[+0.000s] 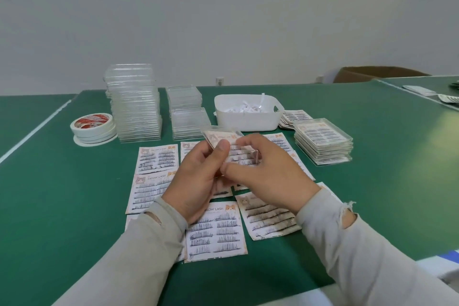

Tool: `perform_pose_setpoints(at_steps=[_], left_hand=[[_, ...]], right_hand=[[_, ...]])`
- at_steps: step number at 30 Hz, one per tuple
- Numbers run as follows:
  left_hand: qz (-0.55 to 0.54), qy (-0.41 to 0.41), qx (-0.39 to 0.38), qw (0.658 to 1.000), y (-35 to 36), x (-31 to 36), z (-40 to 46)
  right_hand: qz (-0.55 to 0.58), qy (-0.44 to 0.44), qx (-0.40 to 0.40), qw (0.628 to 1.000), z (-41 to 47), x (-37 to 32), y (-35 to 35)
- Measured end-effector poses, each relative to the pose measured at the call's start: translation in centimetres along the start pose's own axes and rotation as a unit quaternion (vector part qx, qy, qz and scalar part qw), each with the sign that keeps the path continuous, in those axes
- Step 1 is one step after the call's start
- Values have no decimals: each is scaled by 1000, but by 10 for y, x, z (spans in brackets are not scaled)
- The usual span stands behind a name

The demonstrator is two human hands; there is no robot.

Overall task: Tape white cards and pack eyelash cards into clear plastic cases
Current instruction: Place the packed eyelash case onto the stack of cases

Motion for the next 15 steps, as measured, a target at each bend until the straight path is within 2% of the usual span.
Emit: perform_pose_setpoints(at_steps=[2,4,6,10,15], left_hand=[[8,5,7,1000,-1,0,1],[34,26,57,997,-5,3,2],[79,57,115,989,-11,4,4],[134,78,176,972,-18,5,5],[133,79,195,968,-20,5,6]], right_hand=[[0,8,33,999,7,6,-19],[-100,6,107,989,16,21,-54],[-197,40,166,965,24,40,-94],[-246,134,128,951,37,80,-139],[-245,153,103,952,45,100,-142]])
Point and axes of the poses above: each hand's wrist, its own z-axis towards the middle knuckle, its own y-axis out of the palm, x = y × z, the point moved 2 cm from there along z, towards the middle knuckle, and after that the axes turned 6 degrees about -y, right-handed, at the moved point
